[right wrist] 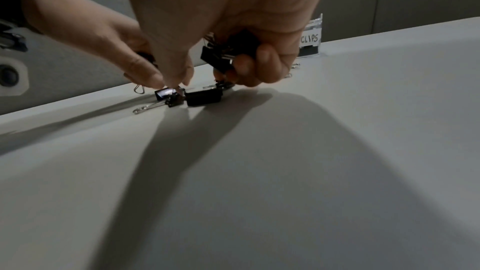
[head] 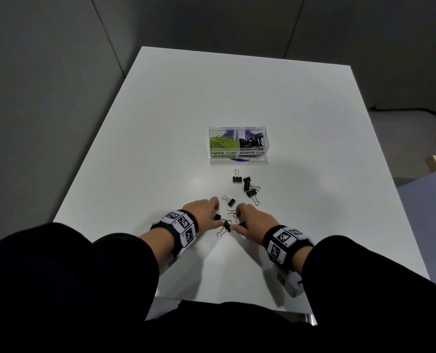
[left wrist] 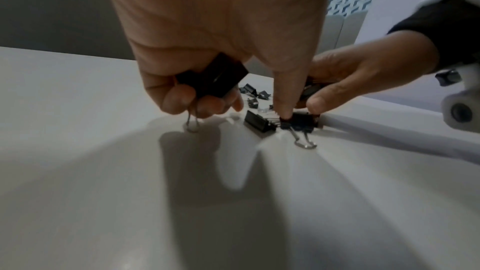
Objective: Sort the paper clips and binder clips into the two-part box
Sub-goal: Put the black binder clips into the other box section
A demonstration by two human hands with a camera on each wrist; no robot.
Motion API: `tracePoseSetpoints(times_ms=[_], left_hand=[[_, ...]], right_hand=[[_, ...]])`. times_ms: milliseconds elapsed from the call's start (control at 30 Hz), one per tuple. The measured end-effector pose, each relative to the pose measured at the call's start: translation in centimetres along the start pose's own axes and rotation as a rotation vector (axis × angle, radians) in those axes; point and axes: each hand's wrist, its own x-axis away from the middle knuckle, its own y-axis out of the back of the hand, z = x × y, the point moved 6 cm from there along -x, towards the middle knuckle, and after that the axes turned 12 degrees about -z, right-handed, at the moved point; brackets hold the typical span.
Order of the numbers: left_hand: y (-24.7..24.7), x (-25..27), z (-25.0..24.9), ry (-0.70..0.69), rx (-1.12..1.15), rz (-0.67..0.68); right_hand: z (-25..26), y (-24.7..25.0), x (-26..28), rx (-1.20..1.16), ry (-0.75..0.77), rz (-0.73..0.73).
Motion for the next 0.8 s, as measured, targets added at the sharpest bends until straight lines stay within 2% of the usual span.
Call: tracePoseSetpoints(times_ms=[100,233,433,533,633,800], left_hand=[[-0.6,-0.1,0.1,-0.024,-0.025,0.062],[-0.6,-0.4,0.0,-0.031,-0.029,0.061],[0.2,-1.5,0.4,-0.002,0.068,0.117],[1.0,-2.6,1.0,0.002,0.110,0.127],[2.6,-3.9,1.2,-0.017,0.127,0.103],[7.6,-6.8,0.4,-0.105,0.121,-0.018]], right_hand=[[-0.5,0.2,-0.2,0.002,-0.028,-0.001],[-0.6,0.6,-0.5,0.027,-0.009,-0.017],[-0.9,0.7,-0.6,0.112,0.030,-0.021],[-1.9,1.2,-1.2,0.096,0.002,-0.009],[-2.7,2.3,-2.1,0.067,0.003,0.008],[-3.0,7.6,-5.2,0.054,0.039,-0.088]])
